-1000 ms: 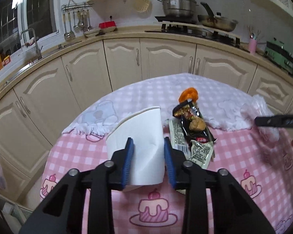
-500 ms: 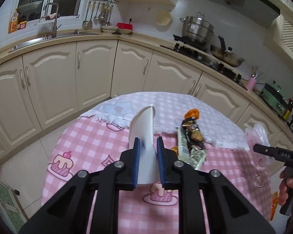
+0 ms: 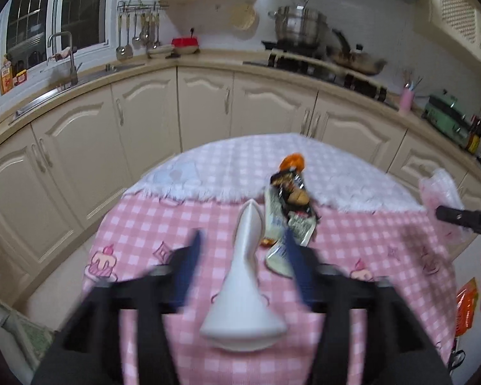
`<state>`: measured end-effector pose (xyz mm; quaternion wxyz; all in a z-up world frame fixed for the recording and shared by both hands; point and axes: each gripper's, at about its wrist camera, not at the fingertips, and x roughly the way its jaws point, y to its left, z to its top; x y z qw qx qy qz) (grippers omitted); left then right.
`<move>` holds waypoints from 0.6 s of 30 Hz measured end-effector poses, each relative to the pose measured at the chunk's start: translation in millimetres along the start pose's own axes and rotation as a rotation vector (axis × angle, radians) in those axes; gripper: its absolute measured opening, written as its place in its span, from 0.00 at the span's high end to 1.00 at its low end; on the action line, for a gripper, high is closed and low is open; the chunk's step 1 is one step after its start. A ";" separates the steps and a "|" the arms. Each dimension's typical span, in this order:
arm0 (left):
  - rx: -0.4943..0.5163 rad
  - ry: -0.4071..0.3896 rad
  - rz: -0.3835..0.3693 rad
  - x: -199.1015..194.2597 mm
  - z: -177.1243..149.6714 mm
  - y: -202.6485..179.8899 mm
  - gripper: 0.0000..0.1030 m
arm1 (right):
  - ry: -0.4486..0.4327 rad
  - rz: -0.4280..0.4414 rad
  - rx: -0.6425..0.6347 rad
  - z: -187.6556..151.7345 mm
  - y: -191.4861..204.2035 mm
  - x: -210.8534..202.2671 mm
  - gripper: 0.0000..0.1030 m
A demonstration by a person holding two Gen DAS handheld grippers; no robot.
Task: Collect trash
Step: 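Carry the cup and bag to the blue bin and open both tools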
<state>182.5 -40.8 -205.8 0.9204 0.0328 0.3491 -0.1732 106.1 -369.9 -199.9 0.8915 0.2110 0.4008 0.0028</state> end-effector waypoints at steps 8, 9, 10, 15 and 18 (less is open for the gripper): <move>-0.004 0.069 -0.028 8.2 -23.9 3.9 0.83 | 0.015 0.014 0.013 -14.7 -5.7 -0.6 0.46; 0.000 0.065 -0.036 5.2 -25.2 2.3 0.84 | 0.014 0.016 0.015 -15.2 -6.8 -1.8 0.46; 0.001 0.054 -0.041 0.7 -27.5 1.0 0.84 | 0.012 0.018 0.019 -16.2 -8.4 -3.9 0.46; 0.001 0.019 -0.091 -19.7 -23.5 -13.6 0.84 | -0.017 0.024 0.047 -16.5 -22.2 -19.0 0.46; 0.023 -0.016 -0.154 -36.1 -12.2 -35.4 0.85 | -0.045 0.026 0.064 -16.0 -34.6 -34.7 0.46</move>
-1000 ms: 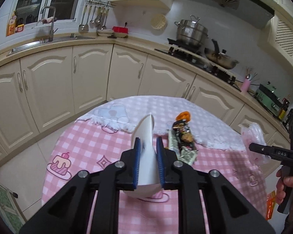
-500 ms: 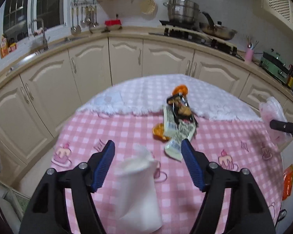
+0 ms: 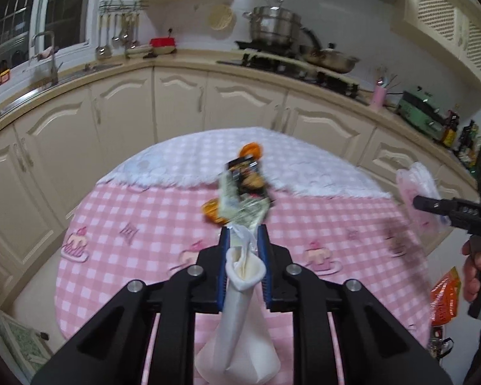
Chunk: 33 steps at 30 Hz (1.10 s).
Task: Collect trash
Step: 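Carry the cup and bag to the blue bin and open both tools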
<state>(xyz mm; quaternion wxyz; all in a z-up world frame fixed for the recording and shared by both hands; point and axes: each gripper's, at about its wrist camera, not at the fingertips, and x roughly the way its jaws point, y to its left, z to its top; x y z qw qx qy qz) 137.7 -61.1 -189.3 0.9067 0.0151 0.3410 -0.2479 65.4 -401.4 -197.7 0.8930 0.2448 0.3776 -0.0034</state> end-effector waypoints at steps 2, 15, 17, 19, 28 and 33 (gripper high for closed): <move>0.022 -0.018 -0.056 -6.1 8.5 -21.4 0.85 | -0.034 -0.013 0.018 0.6 -14.6 -19.7 0.46; 0.273 0.172 -0.557 67.7 -4.9 -299.7 0.84 | -0.104 -0.286 0.426 -83.5 -225.0 -128.5 0.46; 0.333 0.229 -0.581 89.4 -26.4 -346.0 0.84 | -0.085 -0.297 0.511 -110.0 -253.9 -130.6 0.46; 0.386 0.308 -0.604 114.4 -53.8 -389.1 0.84 | -0.059 -0.320 0.590 -138.5 -282.1 -129.2 0.46; 0.480 0.578 -0.593 205.3 -156.1 -477.5 0.78 | 0.060 -0.310 0.797 -208.3 -355.5 -94.8 0.38; 0.525 0.604 -0.550 225.2 -172.1 -492.1 0.25 | 0.081 -0.329 0.871 -219.1 -371.8 -86.8 0.07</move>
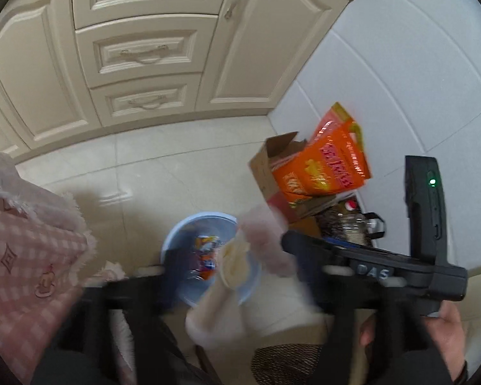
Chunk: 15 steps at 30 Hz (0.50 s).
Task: Collect trash
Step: 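Carry the cup and bag to the blue bin and open both tools, then swing both tools back over the table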
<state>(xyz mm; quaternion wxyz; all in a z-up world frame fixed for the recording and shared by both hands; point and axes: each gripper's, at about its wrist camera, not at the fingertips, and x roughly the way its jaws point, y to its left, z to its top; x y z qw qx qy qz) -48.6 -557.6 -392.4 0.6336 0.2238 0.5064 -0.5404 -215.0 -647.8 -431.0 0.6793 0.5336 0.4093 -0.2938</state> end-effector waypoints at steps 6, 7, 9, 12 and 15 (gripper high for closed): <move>-0.006 -0.009 0.043 -7.9 0.7 7.1 0.11 | -0.012 -0.017 0.006 2.0 -2.9 -2.7 0.06; -0.005 -0.019 0.056 -11.6 0.4 8.4 0.11 | -0.016 -0.017 0.006 1.3 -3.8 -2.8 0.06; -0.008 -0.034 0.070 -20.2 0.7 9.2 0.11 | -0.026 -0.020 0.000 0.3 -1.7 -5.9 0.06; -0.011 -0.059 0.085 -30.9 2.6 9.9 0.11 | -0.035 -0.024 -0.007 0.6 1.7 -10.4 0.06; -0.004 -0.085 0.092 -45.3 2.4 9.8 0.11 | -0.051 -0.027 -0.020 0.4 9.1 -17.5 0.06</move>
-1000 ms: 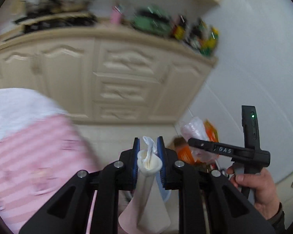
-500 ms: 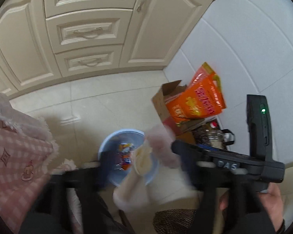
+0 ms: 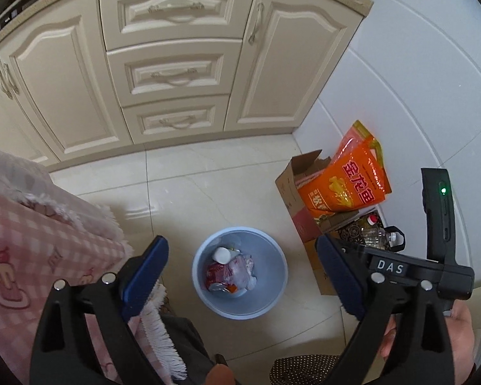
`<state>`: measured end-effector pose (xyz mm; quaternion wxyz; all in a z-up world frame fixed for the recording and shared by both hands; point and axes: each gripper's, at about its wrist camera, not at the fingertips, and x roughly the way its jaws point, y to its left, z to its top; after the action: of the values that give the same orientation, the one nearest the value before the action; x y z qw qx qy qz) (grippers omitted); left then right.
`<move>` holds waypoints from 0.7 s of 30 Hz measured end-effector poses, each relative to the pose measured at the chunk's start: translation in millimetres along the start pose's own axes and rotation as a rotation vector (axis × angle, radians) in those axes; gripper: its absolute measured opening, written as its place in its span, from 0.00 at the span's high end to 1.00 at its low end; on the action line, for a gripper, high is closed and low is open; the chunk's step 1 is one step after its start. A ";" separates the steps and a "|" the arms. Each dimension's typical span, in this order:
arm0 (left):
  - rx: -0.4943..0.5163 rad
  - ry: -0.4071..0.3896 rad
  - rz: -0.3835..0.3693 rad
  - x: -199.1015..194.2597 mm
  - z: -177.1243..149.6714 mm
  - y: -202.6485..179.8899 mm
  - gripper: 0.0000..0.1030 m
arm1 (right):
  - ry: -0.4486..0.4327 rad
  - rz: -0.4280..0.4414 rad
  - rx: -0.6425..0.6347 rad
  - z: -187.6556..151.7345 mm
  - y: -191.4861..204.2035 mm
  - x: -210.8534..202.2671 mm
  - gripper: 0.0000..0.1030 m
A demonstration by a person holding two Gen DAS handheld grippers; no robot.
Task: Collect trash
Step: 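Swing both tools back over the table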
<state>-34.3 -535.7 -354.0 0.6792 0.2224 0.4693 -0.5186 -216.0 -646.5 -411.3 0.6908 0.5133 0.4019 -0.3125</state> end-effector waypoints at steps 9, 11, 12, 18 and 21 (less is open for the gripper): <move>-0.005 -0.105 0.019 -64.8 -4.4 13.7 0.11 | -0.085 0.035 -0.088 1.7 48.8 -41.1 0.06; -0.008 -0.143 0.025 -84.8 -5.9 19.3 0.11 | -0.110 0.058 -0.126 0.6 70.7 -54.1 0.06; -0.012 -0.165 0.029 -97.0 -7.2 23.7 0.11 | -0.117 0.069 -0.141 -0.3 79.0 -58.6 0.06; -0.055 -0.280 0.061 -161.9 -14.8 52.2 0.11 | -0.168 0.147 -0.285 -11.0 155.9 -89.0 0.06; -0.079 -0.333 0.097 -192.9 -20.2 69.0 0.11 | -0.188 0.191 -0.357 -20.5 198.0 -102.4 0.06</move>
<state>16.3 -399.1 -208.6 0.7801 0.1290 0.3589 -0.4960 -102.9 -570.0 -233.9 0.8316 0.3874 0.3341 -0.2161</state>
